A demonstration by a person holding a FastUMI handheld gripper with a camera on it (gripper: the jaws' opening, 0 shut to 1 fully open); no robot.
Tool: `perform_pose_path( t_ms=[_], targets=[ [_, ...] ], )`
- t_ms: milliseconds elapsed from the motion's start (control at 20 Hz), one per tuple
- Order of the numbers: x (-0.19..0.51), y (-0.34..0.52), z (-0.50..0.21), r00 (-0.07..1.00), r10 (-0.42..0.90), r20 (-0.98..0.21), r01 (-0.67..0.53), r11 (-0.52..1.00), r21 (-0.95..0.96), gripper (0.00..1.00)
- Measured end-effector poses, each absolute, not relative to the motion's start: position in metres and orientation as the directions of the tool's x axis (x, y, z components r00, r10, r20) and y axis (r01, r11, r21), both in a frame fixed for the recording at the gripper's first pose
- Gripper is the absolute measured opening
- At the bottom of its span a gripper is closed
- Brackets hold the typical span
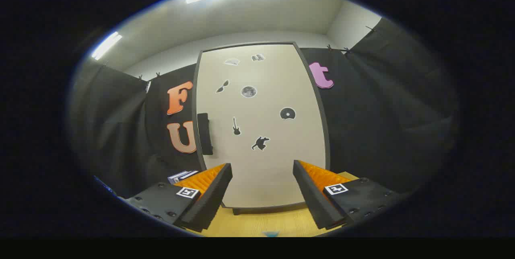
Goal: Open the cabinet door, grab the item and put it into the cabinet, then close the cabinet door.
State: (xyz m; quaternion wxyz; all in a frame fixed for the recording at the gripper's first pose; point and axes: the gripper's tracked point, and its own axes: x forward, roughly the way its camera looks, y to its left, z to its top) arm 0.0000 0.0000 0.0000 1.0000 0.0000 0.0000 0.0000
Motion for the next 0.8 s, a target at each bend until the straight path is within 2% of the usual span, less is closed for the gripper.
perform_pose_path(
  t_ms=[800],
  targets=[
    [-0.020,-0.011,0.001,0.999,-0.048,0.012,0.048,0.999,0.016,0.97]
  ],
)
